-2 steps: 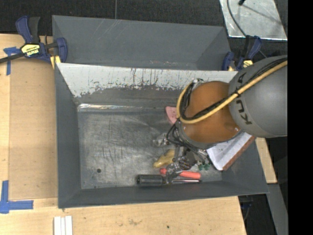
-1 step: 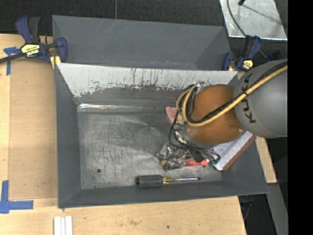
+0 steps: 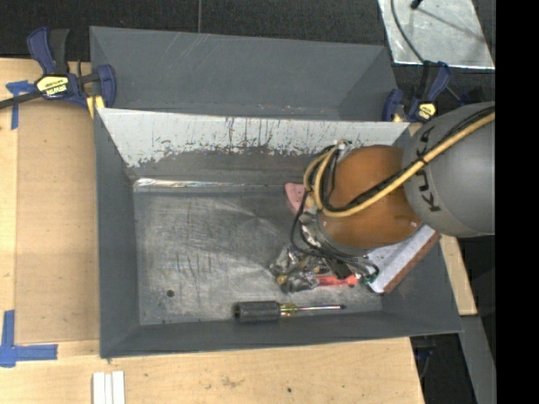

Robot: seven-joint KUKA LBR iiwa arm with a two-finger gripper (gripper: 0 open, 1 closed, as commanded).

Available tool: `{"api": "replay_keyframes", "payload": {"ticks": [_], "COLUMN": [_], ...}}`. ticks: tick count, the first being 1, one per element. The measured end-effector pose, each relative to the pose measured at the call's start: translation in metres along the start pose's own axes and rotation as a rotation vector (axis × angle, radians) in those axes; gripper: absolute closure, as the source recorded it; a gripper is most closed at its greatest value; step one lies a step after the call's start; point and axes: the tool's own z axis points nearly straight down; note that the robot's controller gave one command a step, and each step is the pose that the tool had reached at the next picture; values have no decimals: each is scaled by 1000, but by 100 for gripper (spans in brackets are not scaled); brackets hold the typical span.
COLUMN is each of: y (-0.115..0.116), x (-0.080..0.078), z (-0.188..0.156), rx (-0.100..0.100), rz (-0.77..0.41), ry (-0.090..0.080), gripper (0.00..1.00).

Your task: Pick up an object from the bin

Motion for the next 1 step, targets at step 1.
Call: {"api": "replay_keyframes", "payload": {"ticks": [1], "y": [-15], "x": [0], "z": [-134], "rx": [-6], "rz": [-39], "ry": [18], "gripper": [100]}}
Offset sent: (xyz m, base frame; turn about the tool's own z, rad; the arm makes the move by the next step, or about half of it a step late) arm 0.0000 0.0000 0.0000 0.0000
